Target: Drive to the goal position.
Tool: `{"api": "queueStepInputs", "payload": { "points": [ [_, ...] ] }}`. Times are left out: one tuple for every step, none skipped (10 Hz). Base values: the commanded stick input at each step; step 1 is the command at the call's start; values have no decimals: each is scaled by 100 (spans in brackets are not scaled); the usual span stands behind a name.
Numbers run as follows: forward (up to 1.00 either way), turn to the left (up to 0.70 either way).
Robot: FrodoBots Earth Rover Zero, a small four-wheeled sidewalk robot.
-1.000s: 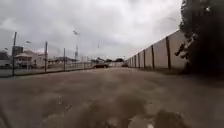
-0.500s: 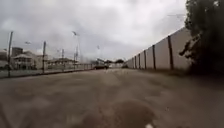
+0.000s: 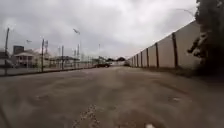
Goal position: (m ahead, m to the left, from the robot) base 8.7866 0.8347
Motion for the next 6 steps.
{"api": "queueStepInputs", "payload": {
  "points": [
    [85, 0],
    [85, 0],
    [85, 0],
    [85, 0],
    [85, 0],
    [85, 0]
  ]
}}
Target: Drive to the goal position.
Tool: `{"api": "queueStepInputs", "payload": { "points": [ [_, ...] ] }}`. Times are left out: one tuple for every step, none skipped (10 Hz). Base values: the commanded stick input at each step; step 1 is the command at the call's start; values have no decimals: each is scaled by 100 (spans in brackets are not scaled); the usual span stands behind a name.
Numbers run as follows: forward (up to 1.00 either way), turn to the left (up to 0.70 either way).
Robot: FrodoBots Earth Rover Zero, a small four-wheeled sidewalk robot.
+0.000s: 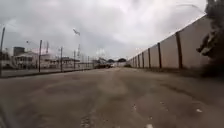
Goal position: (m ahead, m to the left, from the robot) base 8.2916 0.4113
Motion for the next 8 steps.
{"api": "queueStepInputs", "payload": {
  "points": [
    [85, 0],
    [85, 0],
    [85, 0],
    [85, 0],
    [85, 0],
    [85, 0],
    [85, 0],
    [85, 0]
  ]
}}
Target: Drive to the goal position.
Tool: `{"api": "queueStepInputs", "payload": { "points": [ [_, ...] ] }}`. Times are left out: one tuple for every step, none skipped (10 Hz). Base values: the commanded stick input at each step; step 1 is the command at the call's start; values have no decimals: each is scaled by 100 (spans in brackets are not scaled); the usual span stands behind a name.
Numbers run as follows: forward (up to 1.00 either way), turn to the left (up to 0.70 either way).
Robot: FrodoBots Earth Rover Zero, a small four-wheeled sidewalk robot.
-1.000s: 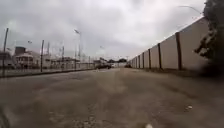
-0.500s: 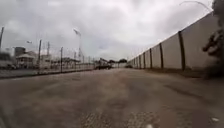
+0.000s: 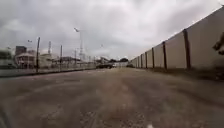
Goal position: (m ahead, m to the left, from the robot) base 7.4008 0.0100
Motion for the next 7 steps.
{"api": "queueStepInputs", "payload": {
  "points": [
    [85, 0],
    [85, 0],
    [85, 0],
    [85, -1],
    [85, -13],
    [85, -25],
    [85, -34]
  ]
}}
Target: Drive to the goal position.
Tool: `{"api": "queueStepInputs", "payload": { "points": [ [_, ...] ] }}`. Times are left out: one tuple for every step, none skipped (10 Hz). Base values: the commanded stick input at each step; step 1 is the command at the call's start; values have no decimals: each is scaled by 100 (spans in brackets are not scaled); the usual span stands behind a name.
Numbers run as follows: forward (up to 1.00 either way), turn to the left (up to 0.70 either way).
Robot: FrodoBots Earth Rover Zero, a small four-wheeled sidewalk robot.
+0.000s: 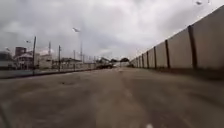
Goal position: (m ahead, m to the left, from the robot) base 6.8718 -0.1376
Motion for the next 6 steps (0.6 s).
{"api": "queueStepInputs", "payload": {
  "points": [
    [85, -34],
    [85, -16],
    [85, 0],
    [85, 0],
    [85, 0],
    [85, 0]
  ]
}}
